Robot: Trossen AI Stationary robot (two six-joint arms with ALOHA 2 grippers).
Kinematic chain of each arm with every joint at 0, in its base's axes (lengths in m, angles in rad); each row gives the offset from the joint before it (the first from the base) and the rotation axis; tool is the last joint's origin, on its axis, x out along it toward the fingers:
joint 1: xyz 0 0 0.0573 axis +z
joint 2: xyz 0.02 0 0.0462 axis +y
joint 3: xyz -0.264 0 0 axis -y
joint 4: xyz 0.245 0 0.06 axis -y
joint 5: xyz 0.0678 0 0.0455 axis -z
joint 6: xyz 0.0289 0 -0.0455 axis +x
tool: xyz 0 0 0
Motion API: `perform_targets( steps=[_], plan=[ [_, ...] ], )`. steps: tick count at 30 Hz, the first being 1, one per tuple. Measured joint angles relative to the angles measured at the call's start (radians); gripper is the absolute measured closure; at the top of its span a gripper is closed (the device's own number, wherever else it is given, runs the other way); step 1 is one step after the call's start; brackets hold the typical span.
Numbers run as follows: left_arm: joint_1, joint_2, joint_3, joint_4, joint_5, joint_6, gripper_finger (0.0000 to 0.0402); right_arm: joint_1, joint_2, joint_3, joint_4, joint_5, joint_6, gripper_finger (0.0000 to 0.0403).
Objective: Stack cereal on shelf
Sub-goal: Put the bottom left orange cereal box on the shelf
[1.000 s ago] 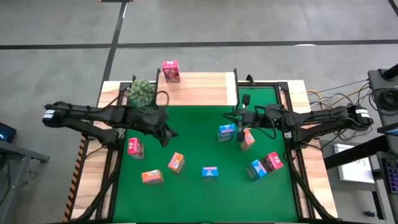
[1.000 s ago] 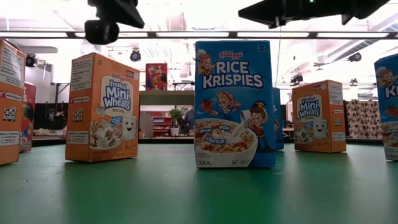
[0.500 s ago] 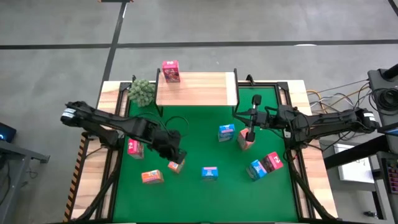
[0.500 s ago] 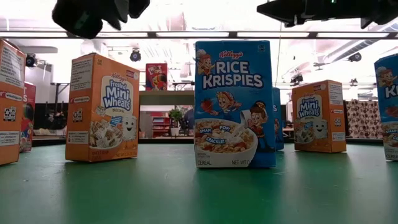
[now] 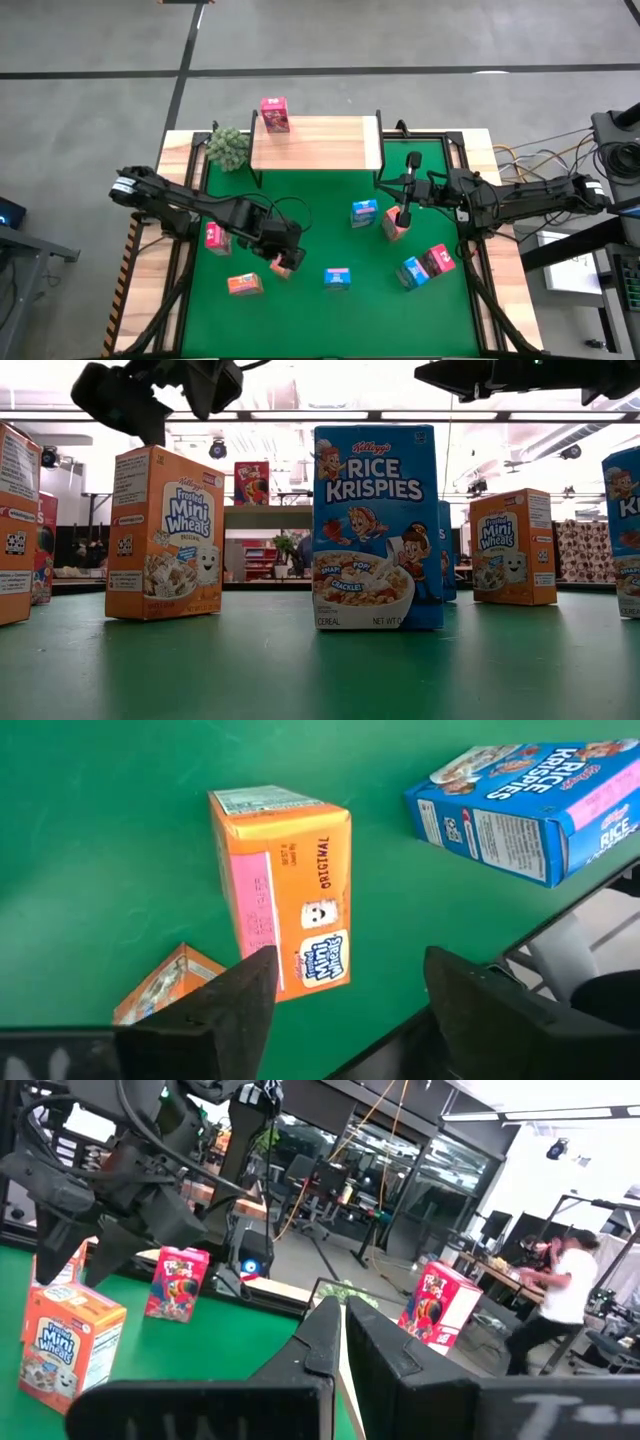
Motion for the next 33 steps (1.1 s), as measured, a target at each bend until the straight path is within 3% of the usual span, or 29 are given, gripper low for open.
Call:
perform_targets(
  steps=[33],
  plan=[
    [-0.005, 0.005, -0.002, -0.026, -0.104, 0.025, 0.0158, 0.000, 0.008, 0.000, -0.005, 0.000, 0.009, 0.0390]
  ],
)
